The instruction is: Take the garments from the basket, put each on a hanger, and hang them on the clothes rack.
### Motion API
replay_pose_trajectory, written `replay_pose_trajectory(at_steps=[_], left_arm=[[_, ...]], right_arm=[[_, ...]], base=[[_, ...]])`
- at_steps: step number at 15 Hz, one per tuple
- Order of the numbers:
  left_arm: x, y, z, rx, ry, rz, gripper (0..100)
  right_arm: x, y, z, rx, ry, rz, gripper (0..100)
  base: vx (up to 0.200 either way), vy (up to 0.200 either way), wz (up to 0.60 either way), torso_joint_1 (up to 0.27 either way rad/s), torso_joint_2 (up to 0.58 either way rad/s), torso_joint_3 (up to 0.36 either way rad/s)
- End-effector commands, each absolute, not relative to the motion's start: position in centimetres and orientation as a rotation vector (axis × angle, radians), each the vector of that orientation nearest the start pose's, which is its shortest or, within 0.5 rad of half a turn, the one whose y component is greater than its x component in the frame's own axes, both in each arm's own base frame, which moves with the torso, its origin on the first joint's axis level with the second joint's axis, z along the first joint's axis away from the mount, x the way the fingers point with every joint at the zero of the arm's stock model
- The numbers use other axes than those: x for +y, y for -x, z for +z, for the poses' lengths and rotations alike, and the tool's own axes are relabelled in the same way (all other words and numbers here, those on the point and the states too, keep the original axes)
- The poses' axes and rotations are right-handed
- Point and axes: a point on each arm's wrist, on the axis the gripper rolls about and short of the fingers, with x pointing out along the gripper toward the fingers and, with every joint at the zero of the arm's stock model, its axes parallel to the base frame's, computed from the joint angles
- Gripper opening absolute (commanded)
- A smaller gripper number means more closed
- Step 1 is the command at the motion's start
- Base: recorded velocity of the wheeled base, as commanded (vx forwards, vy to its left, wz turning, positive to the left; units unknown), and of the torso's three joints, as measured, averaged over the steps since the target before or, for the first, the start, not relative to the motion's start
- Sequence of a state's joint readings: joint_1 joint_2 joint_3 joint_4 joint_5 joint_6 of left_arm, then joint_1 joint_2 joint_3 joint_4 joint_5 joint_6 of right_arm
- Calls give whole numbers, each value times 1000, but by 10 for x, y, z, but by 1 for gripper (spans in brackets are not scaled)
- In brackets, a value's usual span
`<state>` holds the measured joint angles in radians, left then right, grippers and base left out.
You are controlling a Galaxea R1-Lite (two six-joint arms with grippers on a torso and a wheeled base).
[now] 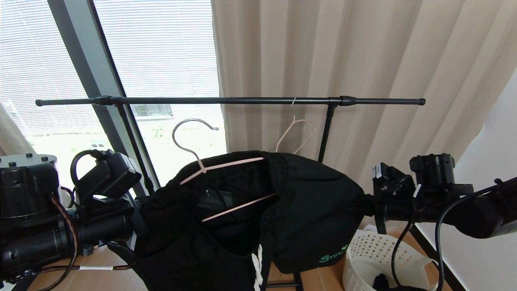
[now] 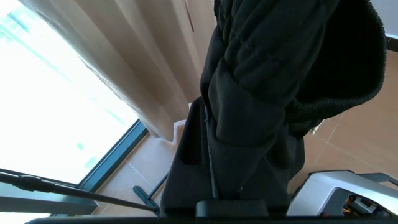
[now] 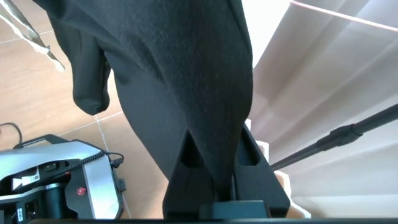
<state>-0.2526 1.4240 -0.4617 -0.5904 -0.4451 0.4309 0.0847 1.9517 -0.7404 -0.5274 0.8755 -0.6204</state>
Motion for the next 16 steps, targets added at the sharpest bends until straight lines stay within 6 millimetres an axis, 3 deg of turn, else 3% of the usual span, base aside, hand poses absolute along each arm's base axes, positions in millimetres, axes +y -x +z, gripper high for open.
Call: replay_pose_trajectory(at_steps=[1,8,16], left_arm=[[-60,-208,155,239,-368,-745,0],[-51,-234,135,278,-358,-686,0],[-52,-253,101,395,-409,-653,0]], right_arm=[[44,-313,83,341,281,1079,100],[46,-321,91,335,307,1015,100],[102,-313,130,411,166,808,100]], base=[[0,0,0,0,0,0],[0,0,0,0,0,0],[0,0,0,0,0,0]])
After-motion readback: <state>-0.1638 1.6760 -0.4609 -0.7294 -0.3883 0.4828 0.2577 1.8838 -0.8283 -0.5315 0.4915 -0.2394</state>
